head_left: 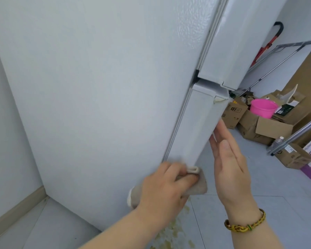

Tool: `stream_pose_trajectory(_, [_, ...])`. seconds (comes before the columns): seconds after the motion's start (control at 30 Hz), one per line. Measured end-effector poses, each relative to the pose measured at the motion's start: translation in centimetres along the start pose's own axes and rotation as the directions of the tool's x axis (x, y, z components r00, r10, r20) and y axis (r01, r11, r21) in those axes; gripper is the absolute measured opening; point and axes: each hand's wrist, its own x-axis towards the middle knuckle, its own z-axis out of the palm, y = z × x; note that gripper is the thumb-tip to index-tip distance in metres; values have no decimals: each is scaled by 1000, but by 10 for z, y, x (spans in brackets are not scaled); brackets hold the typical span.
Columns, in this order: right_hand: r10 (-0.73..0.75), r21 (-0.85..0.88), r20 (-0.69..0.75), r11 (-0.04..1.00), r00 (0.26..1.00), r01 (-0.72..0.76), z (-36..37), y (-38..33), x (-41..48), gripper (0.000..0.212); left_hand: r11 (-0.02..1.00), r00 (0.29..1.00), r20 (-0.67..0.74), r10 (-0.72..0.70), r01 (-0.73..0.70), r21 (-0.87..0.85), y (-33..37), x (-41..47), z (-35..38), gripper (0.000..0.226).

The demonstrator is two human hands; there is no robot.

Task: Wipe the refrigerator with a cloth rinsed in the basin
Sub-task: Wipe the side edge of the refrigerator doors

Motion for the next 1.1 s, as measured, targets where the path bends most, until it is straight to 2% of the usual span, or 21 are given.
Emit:
stream_pose_trajectory(0.07, [-6, 3, 9, 1000, 1000, 6, 0, 0, 0, 48, 1000, 1000, -32, -1, 1, 18, -1, -7, 5, 32])
stream_pose_trajectory(0.13, [-5, 14, 21, 1000, 1000, 4, 0, 0, 0, 48, 1000, 993, -120, -11, 13, 15, 2, 10, -3, 32])
stream_pose_trajectory(0.23, [6, 26, 19, 1000, 1000, -6, 1, 0, 0, 47, 990, 953, -278, -119, 91, -112, 2, 57, -23, 32])
stream_pose_trajectory(0.3, [11, 45, 7, 999, 1000, -11, 3, 3, -2, 50, 991, 952, -298, -76, 39, -126, -1, 62, -23, 30])
stream_pose_trajectory(0.4, [-15, 29, 9, 999, 1000, 15, 6, 8, -2, 60, 997, 979, -197, 45, -55, -46, -7, 16, -2, 30])
stream_pose_trajectory(0.47, [-27, 19, 10, 999, 1000, 27, 8, 10, -2, 63, 997, 994, -74, 78, -77, 12, -11, -12, 6, 30])
stream_pose_trajectory(0.53, [-30, 15, 10, 999, 999, 30, 9, 10, -2, 62, 995, 995, -21, 98, -97, 31, -15, -14, 6, 32])
stream_pose_trajectory(0.6, [-38, -2, 11, 999, 999, 38, 10, 10, -1, 60, 999, 996, -83, 42, -42, 2, -15, 5, -5, 33])
stream_pose_trajectory(0.7, [-51, -15, -4, 999, 999, 51, 11, 10, -1, 53, 964, 955, -196, -221, 183, -194, -19, 53, -27, 36])
stream_pose_trajectory(0.73, [-56, -6, -15, 998, 998, 55, 11, 12, -1, 50, 952, 946, -200, -256, 210, -225, -22, 65, -30, 37])
stream_pose_trajectory(0.83, [-86, 14, -31, 996, 996, 86, 12, 14, -2, 54, 972, 959, -188, -211, 186, -140, -26, 56, -21, 36])
stream_pose_trajectory(0.97, [-119, 3, -38, 993, 992, 120, 23, 31, -12, 61, 981, 980, -63, -188, 185, -52, -35, -24, 14, 35])
stream_pose_trajectory(1.03, [-128, -24, -45, 992, 991, 127, 29, 39, -17, 60, 978, 978, 9, -208, 208, -35, -40, -51, 24, 32])
stream_pose_trajectory(1.1, [-146, -41, -55, 989, 988, 144, 32, 44, -18, 60, 960, 962, 13, -274, 274, -64, -39, -57, 25, 34])
